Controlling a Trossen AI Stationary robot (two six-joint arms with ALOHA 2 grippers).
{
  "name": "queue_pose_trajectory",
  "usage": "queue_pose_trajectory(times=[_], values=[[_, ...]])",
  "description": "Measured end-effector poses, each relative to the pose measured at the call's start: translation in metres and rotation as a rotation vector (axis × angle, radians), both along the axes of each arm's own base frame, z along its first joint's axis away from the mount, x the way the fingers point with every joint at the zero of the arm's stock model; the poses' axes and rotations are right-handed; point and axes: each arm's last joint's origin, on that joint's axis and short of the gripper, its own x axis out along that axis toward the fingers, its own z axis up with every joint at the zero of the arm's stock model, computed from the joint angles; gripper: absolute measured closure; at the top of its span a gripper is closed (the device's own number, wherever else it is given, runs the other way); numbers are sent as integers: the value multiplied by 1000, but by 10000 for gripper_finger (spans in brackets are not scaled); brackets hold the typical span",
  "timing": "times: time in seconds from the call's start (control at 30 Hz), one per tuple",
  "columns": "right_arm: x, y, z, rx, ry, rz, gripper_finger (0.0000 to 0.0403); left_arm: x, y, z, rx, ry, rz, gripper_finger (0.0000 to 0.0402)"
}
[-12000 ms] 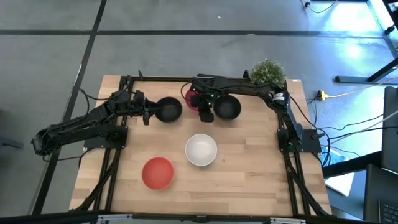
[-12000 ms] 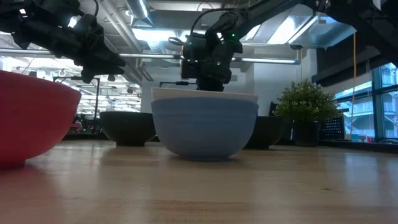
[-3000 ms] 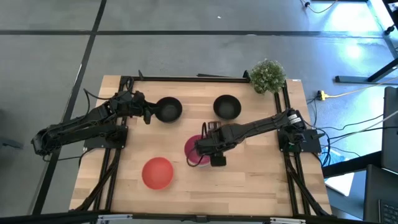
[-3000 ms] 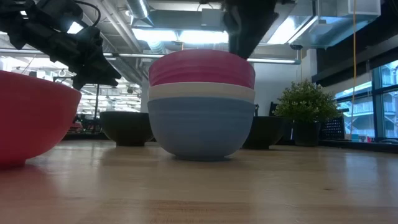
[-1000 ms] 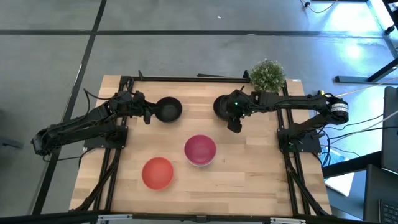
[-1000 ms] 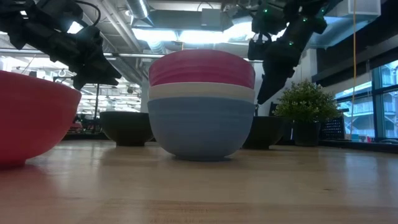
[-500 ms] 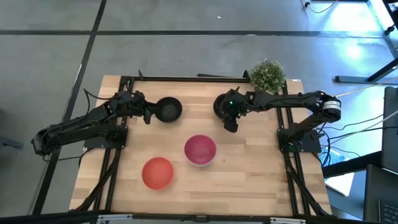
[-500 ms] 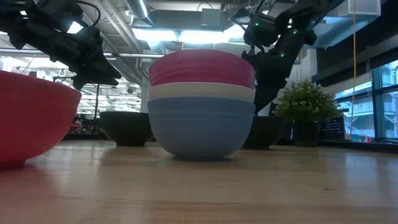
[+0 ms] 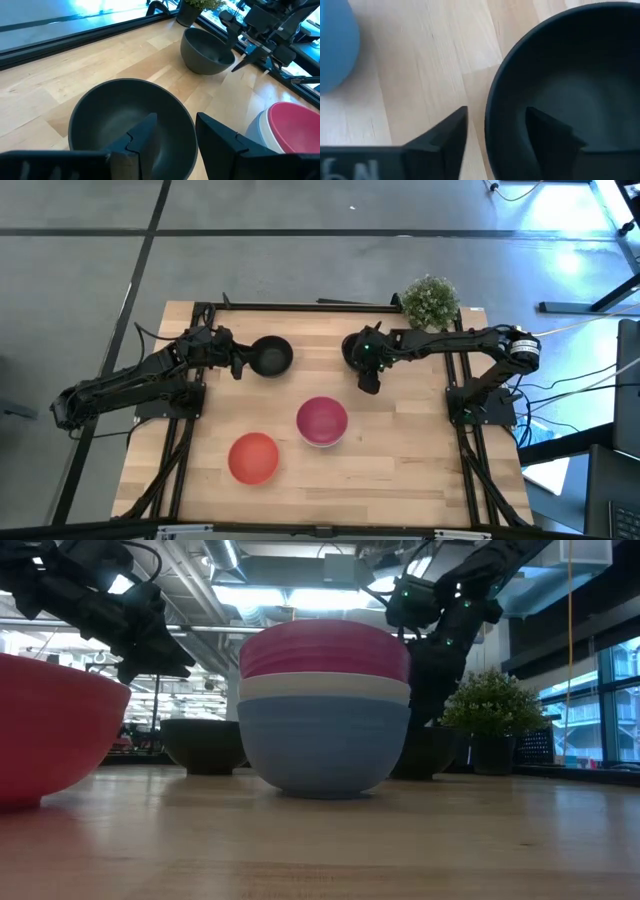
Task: Nest bowls inside each other
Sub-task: Stack the right black bowl on top of the pink bowl
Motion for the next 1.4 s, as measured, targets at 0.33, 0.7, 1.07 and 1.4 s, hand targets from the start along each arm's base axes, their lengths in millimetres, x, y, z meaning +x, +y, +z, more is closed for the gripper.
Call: queue_pose_trajectory(times=[0.33,0.7,1.07,1.4], values=[[-1,-4,0,-12,3,2,371,0,0,0,14,6,-7,271],[-1,-5,1,-11,-5,-22,393,0,0,0,15,6,-6,271],[4,-3,9,-5,-25,-11,393,0,0,0,21,9,-8,271],[14,3,46,-29,-20,14,394,0,0,0,23,11,-3,271]])
